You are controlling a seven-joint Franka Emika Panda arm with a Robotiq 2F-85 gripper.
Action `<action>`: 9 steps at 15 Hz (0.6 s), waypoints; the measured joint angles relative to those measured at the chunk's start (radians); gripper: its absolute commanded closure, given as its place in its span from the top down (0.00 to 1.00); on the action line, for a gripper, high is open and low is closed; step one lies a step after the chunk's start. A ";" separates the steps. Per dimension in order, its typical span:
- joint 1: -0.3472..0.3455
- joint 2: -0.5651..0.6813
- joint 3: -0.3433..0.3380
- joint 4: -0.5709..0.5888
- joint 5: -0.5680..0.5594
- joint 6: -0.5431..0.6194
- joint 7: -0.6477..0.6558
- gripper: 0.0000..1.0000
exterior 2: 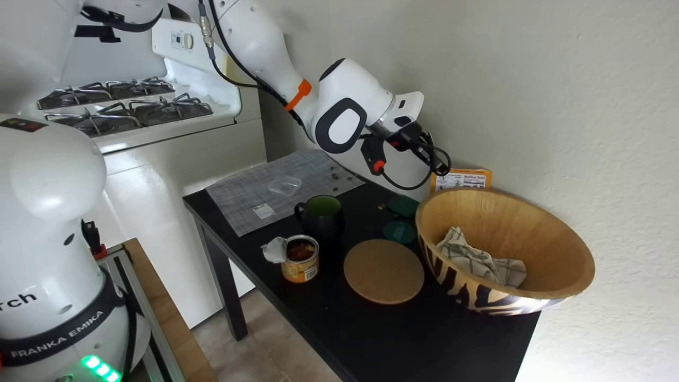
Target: Put the orange packet in the bowl
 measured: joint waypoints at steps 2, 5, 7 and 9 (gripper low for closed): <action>0.011 0.009 -0.013 0.000 0.000 -0.009 0.007 0.00; 0.038 0.014 -0.052 -0.001 0.004 -0.027 0.019 0.00; 0.067 0.011 -0.099 -0.004 0.012 -0.033 0.025 0.00; 0.101 0.003 -0.158 -0.010 0.016 -0.055 0.027 0.00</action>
